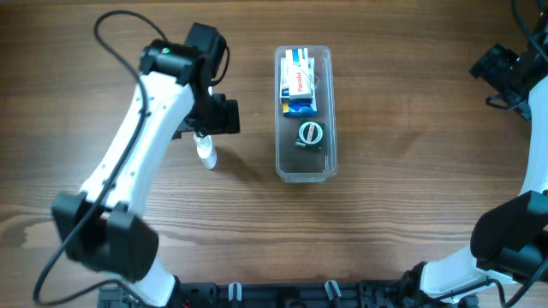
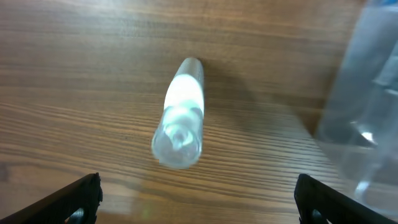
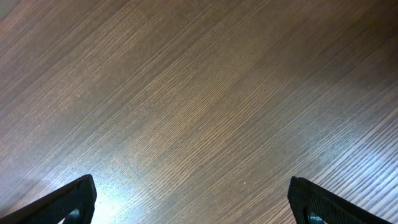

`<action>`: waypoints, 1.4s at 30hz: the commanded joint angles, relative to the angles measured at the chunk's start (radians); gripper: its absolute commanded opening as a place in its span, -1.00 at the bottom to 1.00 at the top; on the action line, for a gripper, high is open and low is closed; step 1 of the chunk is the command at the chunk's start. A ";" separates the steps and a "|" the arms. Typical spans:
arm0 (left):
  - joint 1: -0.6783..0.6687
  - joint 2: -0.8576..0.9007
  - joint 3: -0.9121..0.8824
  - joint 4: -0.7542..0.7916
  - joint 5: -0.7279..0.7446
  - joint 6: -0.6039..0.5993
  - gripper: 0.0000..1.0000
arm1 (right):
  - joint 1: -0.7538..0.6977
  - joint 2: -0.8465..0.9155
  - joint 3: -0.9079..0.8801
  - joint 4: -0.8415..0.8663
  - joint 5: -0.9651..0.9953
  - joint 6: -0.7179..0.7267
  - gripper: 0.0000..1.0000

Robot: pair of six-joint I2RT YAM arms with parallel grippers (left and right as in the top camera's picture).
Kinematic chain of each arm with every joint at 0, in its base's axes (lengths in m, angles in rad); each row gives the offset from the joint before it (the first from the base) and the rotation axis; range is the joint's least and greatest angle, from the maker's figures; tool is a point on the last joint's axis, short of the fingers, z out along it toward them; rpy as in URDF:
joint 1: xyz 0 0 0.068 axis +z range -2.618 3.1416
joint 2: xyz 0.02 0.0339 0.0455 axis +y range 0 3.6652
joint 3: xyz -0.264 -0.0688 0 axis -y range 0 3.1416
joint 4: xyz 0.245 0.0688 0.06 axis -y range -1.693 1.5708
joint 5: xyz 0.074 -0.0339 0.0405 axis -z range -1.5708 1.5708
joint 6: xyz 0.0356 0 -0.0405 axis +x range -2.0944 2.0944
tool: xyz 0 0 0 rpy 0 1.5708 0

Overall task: Pack container
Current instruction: 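Move the left gripper to the white pump bottle and lower, then close the left gripper on the pump bottle and lift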

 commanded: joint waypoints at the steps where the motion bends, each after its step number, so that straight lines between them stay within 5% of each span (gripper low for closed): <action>1: 0.005 0.075 -0.010 -0.015 -0.067 0.024 0.99 | 0.003 0.014 0.000 0.002 0.017 0.014 0.99; 9: 0.042 0.084 -0.095 0.069 0.064 0.079 0.99 | 0.003 0.014 0.000 0.002 0.017 0.014 1.00; 34: 0.044 0.083 -0.259 0.272 0.072 0.094 0.99 | 0.003 0.014 0.000 0.002 0.017 0.014 1.00; 42: 0.044 0.083 -0.259 0.274 0.055 0.093 0.67 | 0.003 0.014 0.000 0.002 0.017 0.014 0.99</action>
